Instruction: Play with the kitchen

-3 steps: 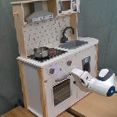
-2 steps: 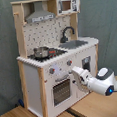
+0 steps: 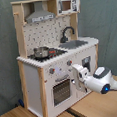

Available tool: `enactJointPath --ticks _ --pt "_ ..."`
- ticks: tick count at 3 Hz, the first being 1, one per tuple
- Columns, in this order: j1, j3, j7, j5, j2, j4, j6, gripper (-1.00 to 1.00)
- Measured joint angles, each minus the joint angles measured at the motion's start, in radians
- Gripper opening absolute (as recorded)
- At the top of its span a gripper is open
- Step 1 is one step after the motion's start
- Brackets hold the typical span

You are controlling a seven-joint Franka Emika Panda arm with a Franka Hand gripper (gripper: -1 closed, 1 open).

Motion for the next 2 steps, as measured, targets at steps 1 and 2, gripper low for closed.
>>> enactJointPath --ticks 1,2 --pt "-0.033 0.017 0.100 0.000 0.000 0.004 0.000 1.00" --pt "-0.094 0.018 0.173 -0.003 0.000 0.036 0.020 1.00"
